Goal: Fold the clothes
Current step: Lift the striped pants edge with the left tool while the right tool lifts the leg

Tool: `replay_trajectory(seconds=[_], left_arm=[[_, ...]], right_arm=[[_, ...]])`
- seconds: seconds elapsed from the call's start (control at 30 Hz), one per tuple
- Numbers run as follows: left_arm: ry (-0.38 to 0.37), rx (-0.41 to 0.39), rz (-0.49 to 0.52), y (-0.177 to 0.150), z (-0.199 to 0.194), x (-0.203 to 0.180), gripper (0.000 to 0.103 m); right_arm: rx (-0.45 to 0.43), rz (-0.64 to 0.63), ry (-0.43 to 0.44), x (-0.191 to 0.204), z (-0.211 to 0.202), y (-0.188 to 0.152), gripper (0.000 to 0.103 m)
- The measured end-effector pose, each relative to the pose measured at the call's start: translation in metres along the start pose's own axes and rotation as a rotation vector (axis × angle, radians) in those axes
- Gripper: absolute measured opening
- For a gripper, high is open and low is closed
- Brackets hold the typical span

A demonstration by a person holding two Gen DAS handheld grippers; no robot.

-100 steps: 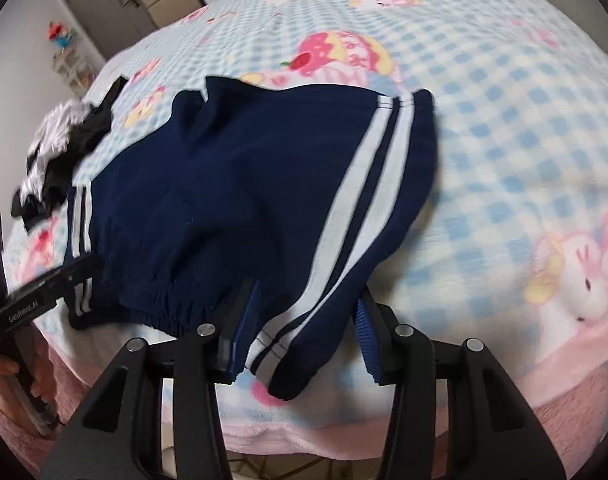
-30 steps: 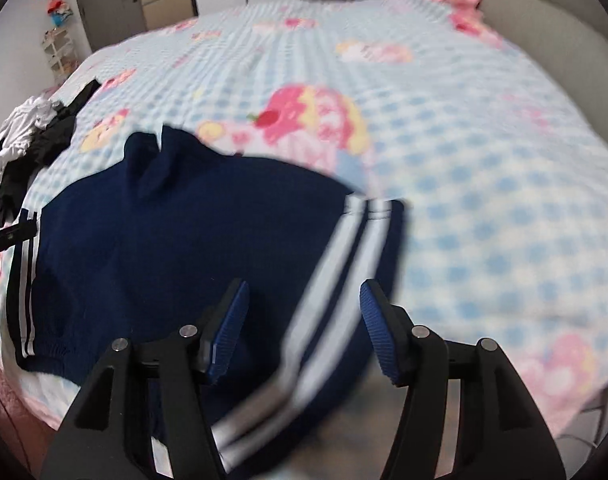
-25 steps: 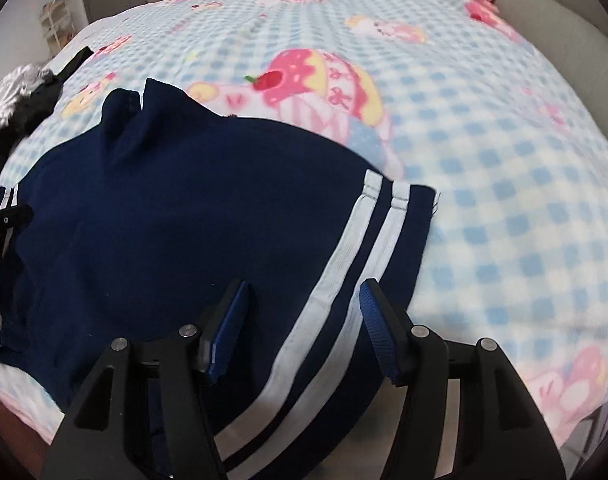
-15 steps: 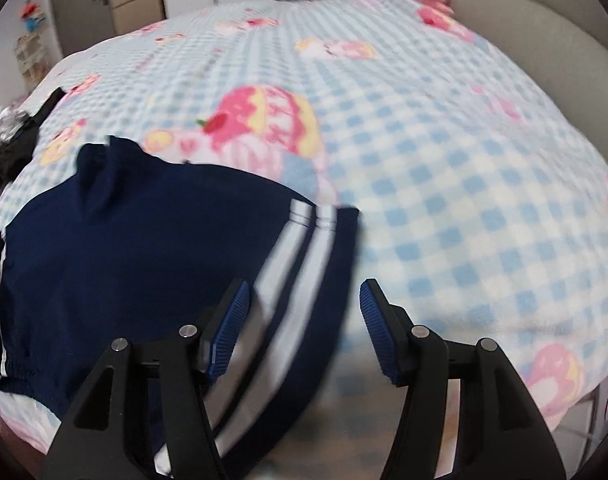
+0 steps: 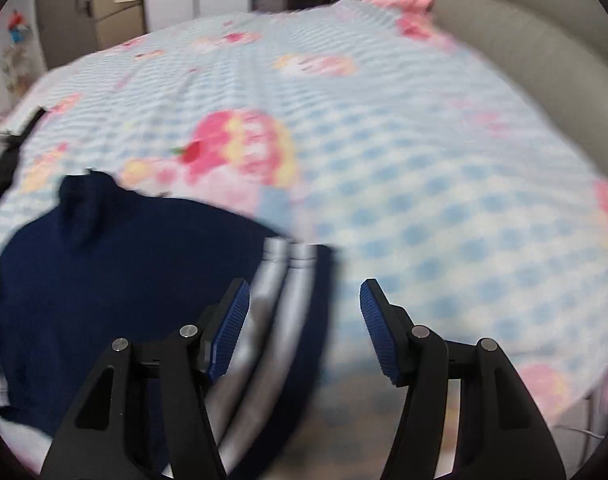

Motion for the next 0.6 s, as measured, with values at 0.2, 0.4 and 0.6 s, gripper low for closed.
replay_trajectory(seconds=[0.2,0.4,0.6], left_arm=[[-0.117,0.018,0.103,-0.056,-0.032,-0.051,0.048],[-0.113,0.100,0.219,-0.117,-0.027,-0.096,0.048],[-0.116,0.087,0.201,-0.122,-0.043,-0.086,0.048]], right_arm=[[0.019,-0.008,-0.055,0.009,-0.010,-0.036,0.058],[0.020,-0.006,0.031,0.018,-0.048,-0.096,0.060],[0.035,-0.020,0.018,0.004,-0.059,-0.118,0.060]])
Point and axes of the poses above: each gripper's, at about its wrist camera, not at the fingertips, and z roughly the way its jaws point, x to its left, y to its top, the point moved 10 cm from there along z, roughly the way its jaws point, and after that the axes turned 1 degree about y, right-handed, at the moved point
